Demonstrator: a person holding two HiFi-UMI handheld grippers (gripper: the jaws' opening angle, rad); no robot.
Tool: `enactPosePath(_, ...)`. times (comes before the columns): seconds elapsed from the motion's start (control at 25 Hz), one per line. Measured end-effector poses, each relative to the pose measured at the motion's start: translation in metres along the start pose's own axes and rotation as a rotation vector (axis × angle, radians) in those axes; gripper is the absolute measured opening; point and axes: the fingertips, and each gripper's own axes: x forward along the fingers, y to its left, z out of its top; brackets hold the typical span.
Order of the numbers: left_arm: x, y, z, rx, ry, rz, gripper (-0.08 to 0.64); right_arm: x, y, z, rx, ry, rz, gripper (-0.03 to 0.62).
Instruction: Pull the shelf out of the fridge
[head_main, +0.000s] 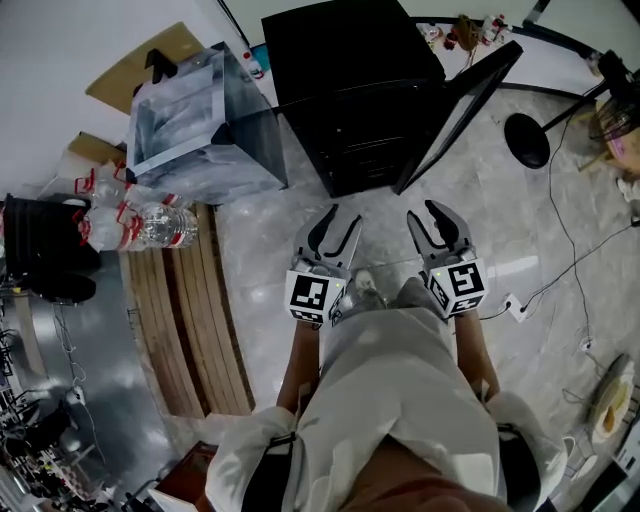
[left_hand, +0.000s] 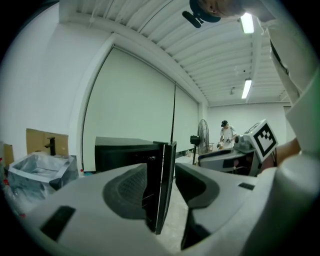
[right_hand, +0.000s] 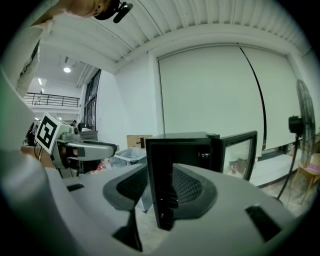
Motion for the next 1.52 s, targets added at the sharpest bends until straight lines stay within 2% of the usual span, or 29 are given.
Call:
enactPosePath(0.36,0.031,0.025,-0.017,-0.036,0.026,0.007,0.183,0.027,-0.016,-0.013,0.019,0.039,-0.026,0.162)
enactPosePath(0.8,0.078,0.036,-0.050,-0.074,0.067,0.066,0.183,0.074,-0.047,-0.044,0.066,0.082,0.078,0.173)
enactPosePath(1.08,0.103,0.041,-0.085,-0.109,0.090,0.095,0.188,0.100,-0.067,-0.073,0.087,0.108,0.102,0.175)
enactPosePath(1.52,0.140,0.061,-0.148,-0.190,0.122,0.146,0.190,0.134,-0.092,-0.133,0.183,0.148,0.091,0.187)
